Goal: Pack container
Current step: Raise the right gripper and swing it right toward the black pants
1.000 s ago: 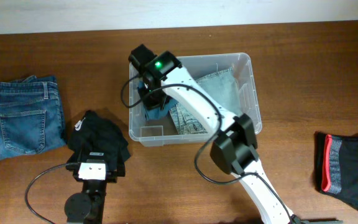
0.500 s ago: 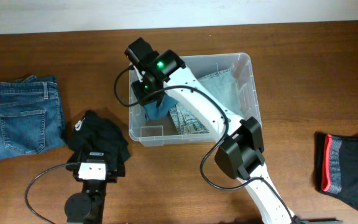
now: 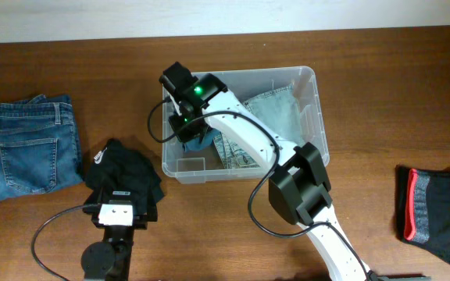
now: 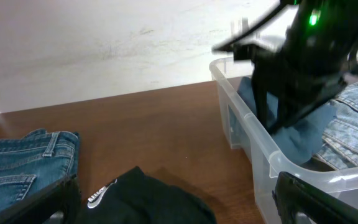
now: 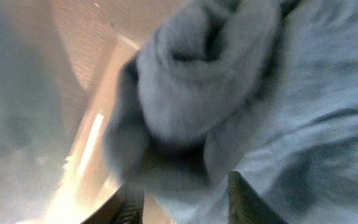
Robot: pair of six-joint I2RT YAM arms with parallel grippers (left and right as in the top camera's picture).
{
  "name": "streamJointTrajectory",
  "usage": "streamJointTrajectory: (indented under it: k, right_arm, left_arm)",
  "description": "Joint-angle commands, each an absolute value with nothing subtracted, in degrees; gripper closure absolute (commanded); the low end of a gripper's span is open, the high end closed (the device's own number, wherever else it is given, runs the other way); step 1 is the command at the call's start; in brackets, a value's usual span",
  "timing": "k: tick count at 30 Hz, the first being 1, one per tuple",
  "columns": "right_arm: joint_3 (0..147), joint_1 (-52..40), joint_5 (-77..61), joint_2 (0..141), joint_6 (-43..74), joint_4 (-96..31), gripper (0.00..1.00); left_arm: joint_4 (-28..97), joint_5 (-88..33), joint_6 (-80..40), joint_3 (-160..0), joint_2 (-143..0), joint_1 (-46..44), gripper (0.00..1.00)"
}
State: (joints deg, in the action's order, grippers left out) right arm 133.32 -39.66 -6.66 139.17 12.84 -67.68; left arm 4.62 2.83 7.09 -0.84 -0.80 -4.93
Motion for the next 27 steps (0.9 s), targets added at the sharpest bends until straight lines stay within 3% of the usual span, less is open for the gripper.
streamJointTrajectory:
  k: [1,7,15,23,27]
  right_arm:
    - [139.9,-37.8,-5.7,131.2,10.3,-70.8,0.59]
    - [142.5,-32.6,2.6,121.1,10.6,-81.1,0.50]
    - [142.4,-12.2,2.6,114.5,13.8,-97.4,0.46]
    - [131.3,4.6,1.8,114.6,14.2,-97.3,0.41]
    - [119.6,13.2,10.0,114.6,17.6,-96.4,0.40]
  left_arm:
    - [4.6,2.8,7.4,-0.6,-0.4,-5.2,0.01]
    - [4.6,2.8,7.4,-0.6,-0.4,-5.2,0.01]
    - [4.6,2.8,7.4,-0.6,-0.4,-5.2,0.01]
    - [4.6,2.8,7.4,-0.6,-0.4,-5.2,0.00]
    - [4.6,2.8,7.4,-0.6,-0.4,-5.2,0.01]
